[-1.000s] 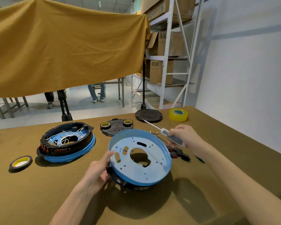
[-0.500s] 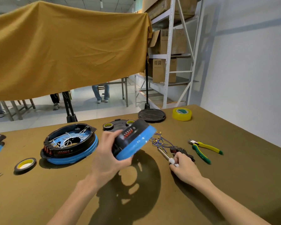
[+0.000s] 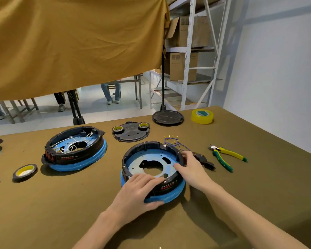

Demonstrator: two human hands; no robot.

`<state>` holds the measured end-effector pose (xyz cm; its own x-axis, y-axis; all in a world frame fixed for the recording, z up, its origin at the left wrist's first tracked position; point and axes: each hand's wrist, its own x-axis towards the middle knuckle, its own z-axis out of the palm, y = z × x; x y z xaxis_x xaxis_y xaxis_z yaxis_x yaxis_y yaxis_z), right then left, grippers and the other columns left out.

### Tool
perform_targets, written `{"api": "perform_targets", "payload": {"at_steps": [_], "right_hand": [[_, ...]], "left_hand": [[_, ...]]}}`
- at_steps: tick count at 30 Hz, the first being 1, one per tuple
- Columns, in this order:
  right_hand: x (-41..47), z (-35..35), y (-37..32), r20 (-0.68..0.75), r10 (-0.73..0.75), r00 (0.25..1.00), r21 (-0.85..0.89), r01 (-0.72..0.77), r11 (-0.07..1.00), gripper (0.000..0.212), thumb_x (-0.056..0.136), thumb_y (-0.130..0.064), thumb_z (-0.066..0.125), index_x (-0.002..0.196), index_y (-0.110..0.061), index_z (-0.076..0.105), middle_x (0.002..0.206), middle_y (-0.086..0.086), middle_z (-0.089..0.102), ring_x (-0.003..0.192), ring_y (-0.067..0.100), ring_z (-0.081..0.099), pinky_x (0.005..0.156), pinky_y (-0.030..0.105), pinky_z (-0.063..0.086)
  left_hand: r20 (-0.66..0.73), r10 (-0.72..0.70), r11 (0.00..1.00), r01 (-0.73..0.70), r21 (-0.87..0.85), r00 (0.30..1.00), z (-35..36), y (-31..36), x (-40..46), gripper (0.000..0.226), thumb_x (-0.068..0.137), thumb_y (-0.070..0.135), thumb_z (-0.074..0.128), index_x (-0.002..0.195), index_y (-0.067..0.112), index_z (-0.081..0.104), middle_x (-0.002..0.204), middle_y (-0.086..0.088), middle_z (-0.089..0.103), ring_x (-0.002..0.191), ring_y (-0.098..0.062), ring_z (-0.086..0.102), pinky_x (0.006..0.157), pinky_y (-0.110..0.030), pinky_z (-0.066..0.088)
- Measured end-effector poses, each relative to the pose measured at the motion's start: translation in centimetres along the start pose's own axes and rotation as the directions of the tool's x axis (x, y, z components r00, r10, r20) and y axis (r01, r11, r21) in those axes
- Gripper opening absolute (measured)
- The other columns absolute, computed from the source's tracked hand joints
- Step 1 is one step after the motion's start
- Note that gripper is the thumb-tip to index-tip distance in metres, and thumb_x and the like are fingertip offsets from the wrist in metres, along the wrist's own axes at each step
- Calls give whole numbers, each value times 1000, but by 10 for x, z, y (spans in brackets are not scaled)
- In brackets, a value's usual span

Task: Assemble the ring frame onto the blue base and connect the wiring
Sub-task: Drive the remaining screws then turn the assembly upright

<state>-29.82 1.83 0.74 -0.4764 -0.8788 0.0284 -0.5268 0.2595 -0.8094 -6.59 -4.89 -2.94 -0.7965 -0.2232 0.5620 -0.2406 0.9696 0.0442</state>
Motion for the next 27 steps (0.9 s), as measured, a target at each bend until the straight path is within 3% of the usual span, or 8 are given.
{"api": "perform_targets", "payload": {"at_steps": [4,7,9,13,16,19,24,27], "right_hand": [[3,-5,-9,92,-5,996,-88,13,996,55,101,-20,56,150,-14,33,106,-5,63,92,13,67,73,27,55],[2,-14,-17,79,-180,981,-310,196,931,44,102,-23,56,144,-14,45,132,4,59,121,20,57,103,35,48],[-5,-15,-24,199,-389,899,-399,437,806,34,102,-34,57,132,-20,62,130,-4,60,123,11,53,109,35,42],[-18,-15,-38,558,-221,800,-299,442,846,41,87,-65,61,107,-32,75,103,-18,69,97,2,62,87,31,53],[-12,-21,-41,603,-234,762,-346,515,785,33,83,-52,73,107,-29,72,103,-14,66,95,4,60,86,33,53],[-10,-18,-39,620,-302,725,-331,590,736,20,86,-32,78,104,-27,71,98,-14,63,89,2,56,78,23,46],[-8,-18,-40,637,-328,698,-355,643,679,9,89,-31,76,96,-27,71,82,-12,65,77,6,58,65,23,44],[-2,-19,-51,697,-275,663,-363,656,662,10,89,-32,77,90,-28,68,77,-11,62,70,9,56,64,27,46]], "left_hand": [[-68,-143,988,138,-67,987,-10,-7,0,41,96,60,56,117,28,70,110,17,68,108,-1,58,106,-24,38],[1,-175,984,175,-38,985,-16,-15,-3,37,97,61,51,112,32,68,105,20,69,101,2,58,106,-22,37],[40,-171,985,172,-21,984,-17,-17,-2,35,97,62,50,108,33,67,101,20,69,94,4,57,102,-18,38],[93,-162,986,164,-8,982,-21,-21,4,34,96,65,49,106,36,65,99,22,68,89,5,55,94,-12,34],[128,-130,991,135,-25,983,-19,-20,7,38,94,68,49,112,37,64,105,23,67,94,7,54,95,-12,32],[120,-114,992,119,-35,986,-14,-13,13,43,93,69,48,114,37,67,102,22,71,92,4,60,91,-9,31],[168,-121,990,130,-47,978,-13,-12,19,44,97,68,38,103,36,67,84,19,68,74,-2,59,72,-8,37],[179,-113,993,119,-22,977,-13,-12,20,41,100,65,35,97,35,62,77,19,62,68,-4,54,67,-18,45]]}}
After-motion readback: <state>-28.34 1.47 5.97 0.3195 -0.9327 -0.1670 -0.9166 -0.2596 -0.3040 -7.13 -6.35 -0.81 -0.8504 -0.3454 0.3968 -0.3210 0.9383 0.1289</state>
